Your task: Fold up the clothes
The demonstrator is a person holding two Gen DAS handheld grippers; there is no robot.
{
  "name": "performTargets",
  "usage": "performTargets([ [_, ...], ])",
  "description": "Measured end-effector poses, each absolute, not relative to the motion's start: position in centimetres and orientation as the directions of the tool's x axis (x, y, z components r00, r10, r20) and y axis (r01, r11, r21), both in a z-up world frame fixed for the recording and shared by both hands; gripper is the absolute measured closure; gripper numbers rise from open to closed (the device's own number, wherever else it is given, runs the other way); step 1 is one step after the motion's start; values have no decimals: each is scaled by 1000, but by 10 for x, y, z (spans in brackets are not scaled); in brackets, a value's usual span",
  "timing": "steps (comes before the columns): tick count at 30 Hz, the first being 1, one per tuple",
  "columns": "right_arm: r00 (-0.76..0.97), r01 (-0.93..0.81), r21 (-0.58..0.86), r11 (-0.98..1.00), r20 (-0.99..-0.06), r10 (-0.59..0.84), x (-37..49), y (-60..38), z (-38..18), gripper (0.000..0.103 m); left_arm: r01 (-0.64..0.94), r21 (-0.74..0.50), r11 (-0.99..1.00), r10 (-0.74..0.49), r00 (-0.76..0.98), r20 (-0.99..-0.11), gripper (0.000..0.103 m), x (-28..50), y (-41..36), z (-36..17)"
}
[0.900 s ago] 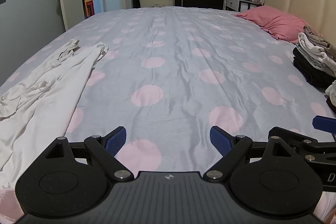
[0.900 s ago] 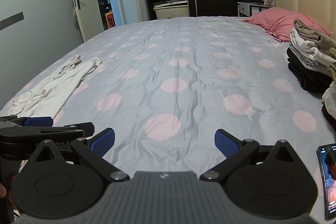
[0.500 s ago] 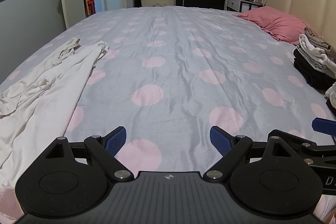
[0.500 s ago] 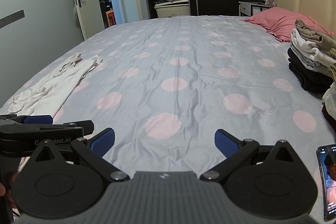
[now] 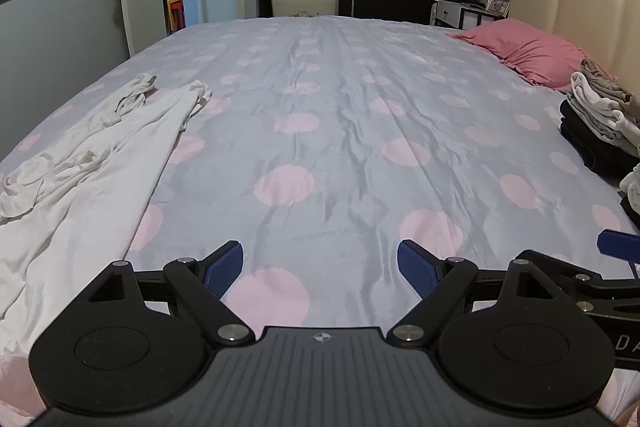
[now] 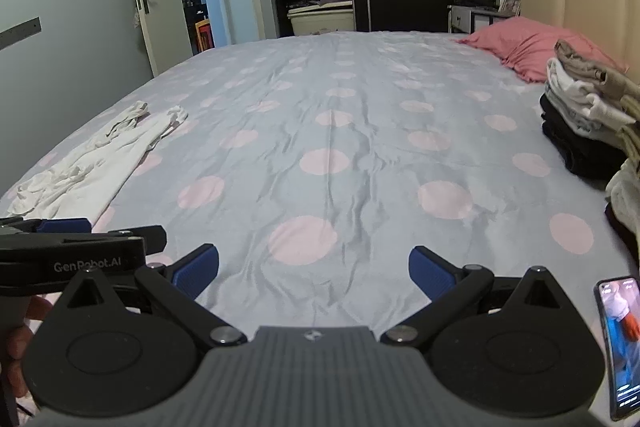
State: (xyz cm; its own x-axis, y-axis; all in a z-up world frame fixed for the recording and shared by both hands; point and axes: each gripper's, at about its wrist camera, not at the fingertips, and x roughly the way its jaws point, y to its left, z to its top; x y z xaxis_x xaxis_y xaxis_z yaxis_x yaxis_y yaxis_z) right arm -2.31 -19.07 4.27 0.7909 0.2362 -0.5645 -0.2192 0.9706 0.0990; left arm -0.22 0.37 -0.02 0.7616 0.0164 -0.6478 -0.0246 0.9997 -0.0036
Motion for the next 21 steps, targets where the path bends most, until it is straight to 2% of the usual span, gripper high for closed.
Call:
performTargets([
  [21, 766, -213, 94, 973, -602, 226, -21, -190, 39, 1, -23, -9, 1000, 11, 741, -672, 18, -1, 2, -5],
])
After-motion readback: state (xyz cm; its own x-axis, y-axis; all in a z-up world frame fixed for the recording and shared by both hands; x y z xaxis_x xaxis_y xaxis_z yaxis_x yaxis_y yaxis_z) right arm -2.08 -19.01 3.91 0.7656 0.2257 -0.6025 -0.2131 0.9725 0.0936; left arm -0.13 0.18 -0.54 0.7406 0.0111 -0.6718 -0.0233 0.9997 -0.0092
